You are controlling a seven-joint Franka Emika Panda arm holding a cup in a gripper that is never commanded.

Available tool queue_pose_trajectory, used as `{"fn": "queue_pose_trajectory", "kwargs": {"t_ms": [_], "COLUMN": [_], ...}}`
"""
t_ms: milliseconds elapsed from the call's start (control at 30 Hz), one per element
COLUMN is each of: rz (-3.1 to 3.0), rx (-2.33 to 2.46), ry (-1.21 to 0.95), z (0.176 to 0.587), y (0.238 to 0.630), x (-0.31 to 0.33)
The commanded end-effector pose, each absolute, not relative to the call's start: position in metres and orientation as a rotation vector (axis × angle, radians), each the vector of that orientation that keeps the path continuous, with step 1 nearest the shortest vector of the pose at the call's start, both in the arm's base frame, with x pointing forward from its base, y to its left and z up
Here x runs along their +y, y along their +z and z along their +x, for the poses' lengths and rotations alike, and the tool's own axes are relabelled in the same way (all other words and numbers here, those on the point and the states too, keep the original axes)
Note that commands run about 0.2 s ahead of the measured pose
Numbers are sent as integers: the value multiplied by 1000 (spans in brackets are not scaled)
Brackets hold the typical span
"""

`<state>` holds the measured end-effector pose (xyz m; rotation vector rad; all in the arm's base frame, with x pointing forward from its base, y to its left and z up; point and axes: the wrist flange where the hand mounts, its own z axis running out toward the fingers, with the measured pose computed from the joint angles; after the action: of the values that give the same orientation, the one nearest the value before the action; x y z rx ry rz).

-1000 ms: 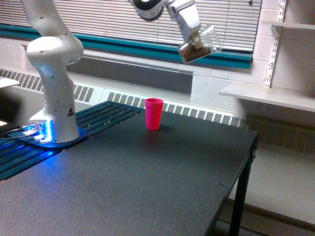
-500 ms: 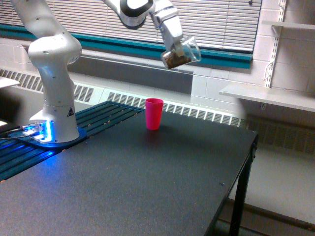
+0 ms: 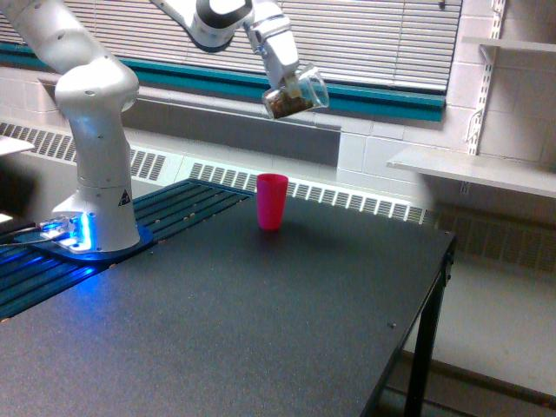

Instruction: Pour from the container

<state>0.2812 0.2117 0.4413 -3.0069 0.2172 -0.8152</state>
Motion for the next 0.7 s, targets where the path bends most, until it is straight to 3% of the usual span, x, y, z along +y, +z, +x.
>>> {"fn": "queue_pose_trajectory", "kwargs": {"t_ms": [33, 700], "rz": [-2994, -2965], "rx": [283, 499], "ry": [-779, -741], "z": [251, 206], "y": [435, 415], "x": [230, 262]}}
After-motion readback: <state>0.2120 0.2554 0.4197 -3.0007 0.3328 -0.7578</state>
